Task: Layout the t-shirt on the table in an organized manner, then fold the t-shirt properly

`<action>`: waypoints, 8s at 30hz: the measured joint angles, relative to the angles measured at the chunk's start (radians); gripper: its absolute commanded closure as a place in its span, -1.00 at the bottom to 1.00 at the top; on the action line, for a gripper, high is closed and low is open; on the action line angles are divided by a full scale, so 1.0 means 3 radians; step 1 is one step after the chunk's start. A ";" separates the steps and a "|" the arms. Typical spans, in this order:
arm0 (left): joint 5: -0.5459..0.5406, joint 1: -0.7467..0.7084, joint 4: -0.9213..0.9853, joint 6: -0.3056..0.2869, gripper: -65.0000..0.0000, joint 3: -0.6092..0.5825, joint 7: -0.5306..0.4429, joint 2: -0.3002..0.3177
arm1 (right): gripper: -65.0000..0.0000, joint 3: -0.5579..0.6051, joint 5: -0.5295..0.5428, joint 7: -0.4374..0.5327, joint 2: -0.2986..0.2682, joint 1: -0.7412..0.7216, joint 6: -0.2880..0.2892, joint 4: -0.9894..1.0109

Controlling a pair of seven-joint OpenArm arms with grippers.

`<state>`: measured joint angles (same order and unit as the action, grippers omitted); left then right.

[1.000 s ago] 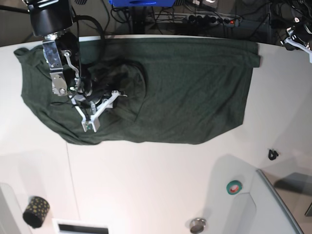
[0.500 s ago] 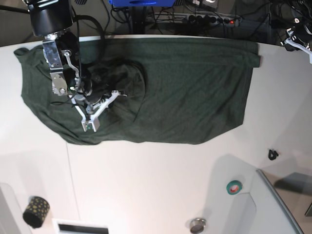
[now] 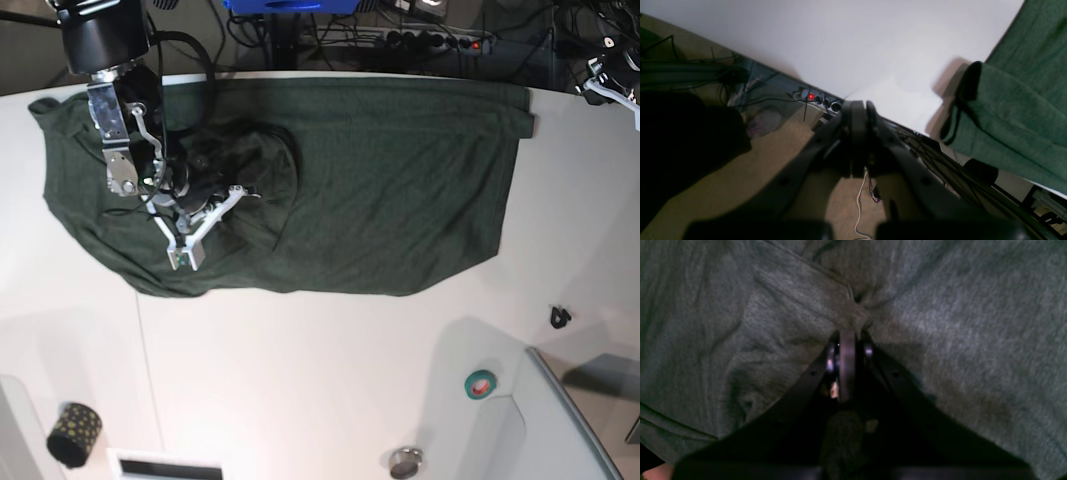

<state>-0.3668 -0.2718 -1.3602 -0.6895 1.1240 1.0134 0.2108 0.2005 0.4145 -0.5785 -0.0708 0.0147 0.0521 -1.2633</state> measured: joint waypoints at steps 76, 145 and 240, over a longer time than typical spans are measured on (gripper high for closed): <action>-0.0010 -0.0142 -0.0020 0.0000 1.00 -0.0003 0.0005 0.0195 | 0.99 0.3085 0.0014 0.0168 0.0668 -0.0771 0.0025 0.0023; 0.0028 0.0549 0.0215 -0.0009 1.00 -0.1689 -0.0474 -0.0248 | -0.35 -0.0146 -0.0736 -0.0051 -0.0520 -0.1297 0.0676 0.1085; 0.0501 0.0498 0.0219 -0.0009 1.00 -0.1656 -0.0537 -0.0237 | -0.12 -0.0521 -0.0713 -0.0918 -0.0174 -0.0969 0.0802 0.0370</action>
<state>-0.2165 -0.1223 -1.2945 -0.6922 0.6273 0.8524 0.1398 0.0441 0.2005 -0.8539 -0.1230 -0.2760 0.2928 -1.1522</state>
